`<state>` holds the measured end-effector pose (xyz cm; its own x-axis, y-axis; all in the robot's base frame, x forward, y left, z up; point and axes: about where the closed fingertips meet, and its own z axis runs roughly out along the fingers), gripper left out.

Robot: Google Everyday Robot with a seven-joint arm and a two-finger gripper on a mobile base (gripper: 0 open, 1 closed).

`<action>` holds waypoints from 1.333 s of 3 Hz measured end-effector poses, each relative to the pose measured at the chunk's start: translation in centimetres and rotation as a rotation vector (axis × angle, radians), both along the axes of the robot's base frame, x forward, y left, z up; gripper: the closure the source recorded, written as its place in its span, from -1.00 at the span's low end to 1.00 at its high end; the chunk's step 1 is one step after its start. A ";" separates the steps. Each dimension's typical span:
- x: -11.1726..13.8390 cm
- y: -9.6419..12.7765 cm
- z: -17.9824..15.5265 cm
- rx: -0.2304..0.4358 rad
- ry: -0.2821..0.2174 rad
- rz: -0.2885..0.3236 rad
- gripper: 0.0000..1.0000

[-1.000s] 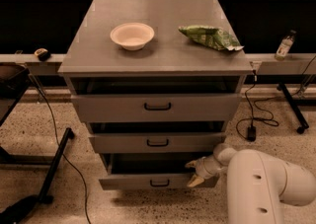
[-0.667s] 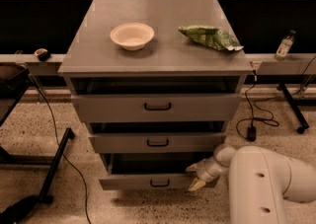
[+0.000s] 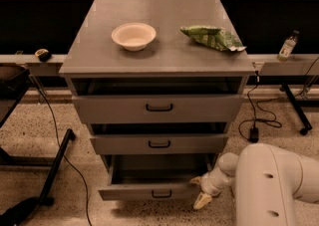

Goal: Open bottom drawer

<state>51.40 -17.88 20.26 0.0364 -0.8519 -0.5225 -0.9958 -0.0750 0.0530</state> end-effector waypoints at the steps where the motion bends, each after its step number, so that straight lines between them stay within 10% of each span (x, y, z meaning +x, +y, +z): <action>1: -2.8 0.0 0.4 0.025 0.026 -0.011 -0.22; 3: -2.6 0.9 5.0 0.050 -0.119 -0.031 -0.16; 4: -1.9 1.4 5.5 0.053 -0.146 -0.034 -0.45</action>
Offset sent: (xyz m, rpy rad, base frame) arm -0.0582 -0.0111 0.0528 0.0404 -0.0598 -0.0639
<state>49.46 -16.53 25.76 0.0872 -0.8252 -0.5580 -0.9946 -0.0403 -0.0959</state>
